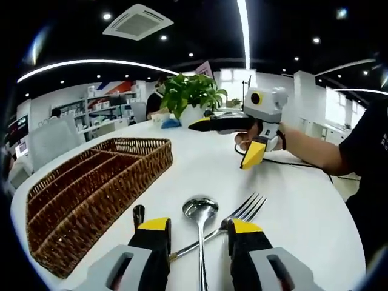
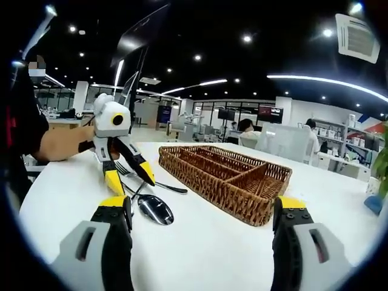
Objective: Arrange the knives, forks, and spoons in their matching storage slots by inserting each utensil handle-first until every utensil is classified and aligned in the correct compartment
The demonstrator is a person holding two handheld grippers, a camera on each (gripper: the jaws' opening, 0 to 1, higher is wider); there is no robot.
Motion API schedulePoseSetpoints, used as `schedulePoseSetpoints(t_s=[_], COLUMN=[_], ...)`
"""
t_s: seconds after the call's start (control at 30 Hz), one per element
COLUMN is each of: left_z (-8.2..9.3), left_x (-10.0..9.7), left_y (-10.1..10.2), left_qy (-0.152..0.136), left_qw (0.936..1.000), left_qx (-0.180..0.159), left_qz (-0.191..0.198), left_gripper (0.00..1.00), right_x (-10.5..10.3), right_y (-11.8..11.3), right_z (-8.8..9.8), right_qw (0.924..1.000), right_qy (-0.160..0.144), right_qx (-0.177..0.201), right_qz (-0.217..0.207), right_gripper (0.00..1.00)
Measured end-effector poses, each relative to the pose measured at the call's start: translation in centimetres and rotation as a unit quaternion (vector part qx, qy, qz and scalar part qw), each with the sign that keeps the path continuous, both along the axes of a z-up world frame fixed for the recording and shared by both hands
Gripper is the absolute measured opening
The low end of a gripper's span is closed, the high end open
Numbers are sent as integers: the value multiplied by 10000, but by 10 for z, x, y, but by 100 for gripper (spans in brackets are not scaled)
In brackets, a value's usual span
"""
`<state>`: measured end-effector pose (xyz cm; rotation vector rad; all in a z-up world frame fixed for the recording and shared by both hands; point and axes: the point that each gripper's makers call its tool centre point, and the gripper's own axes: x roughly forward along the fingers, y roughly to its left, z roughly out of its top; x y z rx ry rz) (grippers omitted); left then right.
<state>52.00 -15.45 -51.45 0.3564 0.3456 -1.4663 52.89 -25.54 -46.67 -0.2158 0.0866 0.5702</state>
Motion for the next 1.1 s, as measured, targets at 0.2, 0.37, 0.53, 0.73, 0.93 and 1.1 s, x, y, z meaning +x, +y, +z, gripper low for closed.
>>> schedulePoseSetpoints(t_s=[0.2, 0.37, 0.53, 0.73, 0.93, 1.1], left_z=[-2, -7, -8, -11, -12, -13], left_x=[8, 4, 9, 6, 3, 3], left_y=[-1, -4, -6, -8, -8, -6], left_qy=[80, 181, 196, 242, 335, 314], left_qw=[9997, 9995, 9992, 9990, 9987, 9985], left_qx=[16, 130, 171, 288, 345, 417], left_qz=[220, 202, 309, 241, 196, 145], left_gripper=[29, 25, 17, 11, 4, 3], right_x=[0, 0, 0, 0, 0, 0], right_y=[0, 0, 0, 1, 2, 1], right_z=[0, 0, 1, 0, 0, 0], right_qw=[10000, 10000, 10000, 10000, 10000, 10000], right_qy=[-11, -11, -19, 2, 8, 8], right_qx=[1, 22, 32, 24, 13, 33], right_qz=[2, -4, -2, 16, 28, 21], right_gripper=[100, 100, 100, 100, 100, 100])
